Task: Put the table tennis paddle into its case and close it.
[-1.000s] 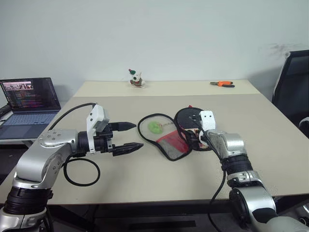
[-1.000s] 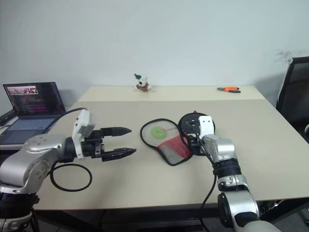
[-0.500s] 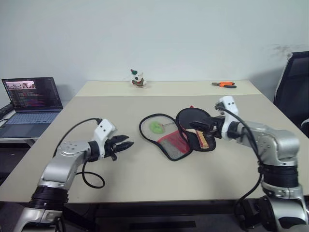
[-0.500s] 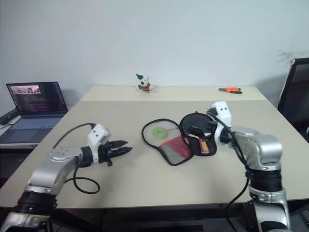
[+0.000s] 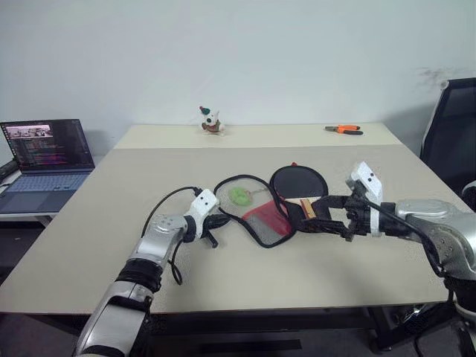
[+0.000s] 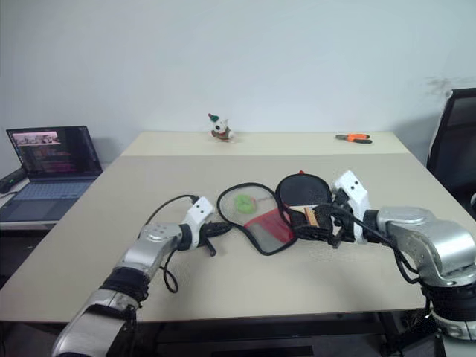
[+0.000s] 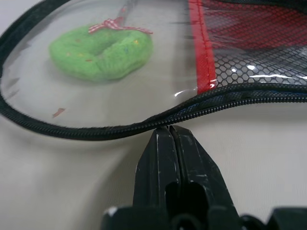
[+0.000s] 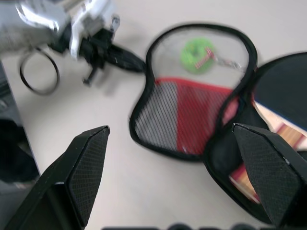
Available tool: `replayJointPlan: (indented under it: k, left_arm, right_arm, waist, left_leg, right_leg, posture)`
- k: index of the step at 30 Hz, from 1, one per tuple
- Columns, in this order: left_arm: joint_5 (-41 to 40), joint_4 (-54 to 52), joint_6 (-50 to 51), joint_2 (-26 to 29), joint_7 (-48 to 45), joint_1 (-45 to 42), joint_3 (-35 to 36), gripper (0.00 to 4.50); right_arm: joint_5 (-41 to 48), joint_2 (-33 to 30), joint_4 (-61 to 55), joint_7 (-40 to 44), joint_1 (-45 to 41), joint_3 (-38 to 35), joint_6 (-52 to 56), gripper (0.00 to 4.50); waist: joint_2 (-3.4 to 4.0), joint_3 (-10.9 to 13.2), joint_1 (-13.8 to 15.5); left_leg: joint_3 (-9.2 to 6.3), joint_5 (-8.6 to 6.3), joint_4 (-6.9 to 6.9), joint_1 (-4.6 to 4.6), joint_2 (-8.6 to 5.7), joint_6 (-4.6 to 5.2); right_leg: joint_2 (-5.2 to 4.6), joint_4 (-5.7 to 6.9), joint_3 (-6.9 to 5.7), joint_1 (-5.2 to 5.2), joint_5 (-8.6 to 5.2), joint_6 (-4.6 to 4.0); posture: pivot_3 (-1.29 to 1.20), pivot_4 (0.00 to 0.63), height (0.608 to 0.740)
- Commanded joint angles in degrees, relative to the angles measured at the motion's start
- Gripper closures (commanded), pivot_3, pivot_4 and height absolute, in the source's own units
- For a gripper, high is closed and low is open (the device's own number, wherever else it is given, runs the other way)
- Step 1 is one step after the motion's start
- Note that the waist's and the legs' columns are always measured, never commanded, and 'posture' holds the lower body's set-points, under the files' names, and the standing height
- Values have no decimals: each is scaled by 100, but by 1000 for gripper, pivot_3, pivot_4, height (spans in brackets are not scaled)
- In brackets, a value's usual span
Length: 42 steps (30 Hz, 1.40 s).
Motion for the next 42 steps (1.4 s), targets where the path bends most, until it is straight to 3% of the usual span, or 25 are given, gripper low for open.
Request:
replayJointPlan:
  k: [1, 17, 21, 25, 28, 34, 42]
  left_arm:
    - [76, 327, -283, -112, -18, -334, 58, 4465]
    - [193, 2183, -1168, -1841, 289, -2765, 163, 4465]
    - [306, 2488, -1397, -2102, 500, -2913, 159, 4465]
    - [167, 2265, -1400, -1963, 298, -2696, 302, 4465]
    - [-234, 1606, -1100, -1799, -145, -2414, 581, 4465]
    - [-837, -946, 258, -1176, -672, -1375, 732, 4465]
    - [-1299, -3611, 1861, -321, 93, -331, 1256, 4465]
  right_arm:
    - [-209, -114, 222, -95, -185, -108, -345, 0]
    - [-311, -633, 705, -220, -209, -439, -397, 0]
    - [-517, -589, 889, -381, -294, -317, -460, 0]
    - [-689, -366, 1344, -583, -553, -152, -438, 0]
    - [-899, -12, 2049, -729, -925, 31, -593, 0]
    - [-1477, 604, 3958, -867, -1744, 316, -1311, 0]
    - [-2238, 1302, 6822, -989, -2718, 421, -2703, 0]
  waist:
    - [-1, 0, 8]
    - [-19, 11, 150]
    - [-20, 12, 122]
    - [-20, 12, 94]
    - [-19, 12, 40]
    - [-19, 12, -17]
    - [-17, 11, -20]
  left_leg:
    - [-1, 0, 1, 0, 0, 0]
    - [-6, 0, 10, -15, -8, 0]
    - [-5, 0, 10, -12, -6, 0]
    - [-3, 0, 10, -7, -5, 0]
    - [-2, 0, 10, -4, -4, -1]
    - [3, 2, 10, -8, -5, -4]
    - [7, 3, 6, -2, -2, -5]
  right_leg:
    - [-1, 3, -1, 0, 0, 0]
    - [-6, -9, -14, 2, 0, 7]
    - [-5, -6, -13, 2, 0, 7]
    - [-5, 0, -8, 1, 0, 7]
    - [-4, 5, -5, 1, 1, 6]
    - [-5, 3, 1, -2, 1, 5]
    - [-4, 3, 9, -2, 2, 5]
  posture:
    - [0, 150, 740]
    - [0, 150, 740]
    - [0, 150, 740]
    - [0, 150, 740]
    - [0, 150, 740]
    - [0, 150, 740]
    - [0, 150, 740]
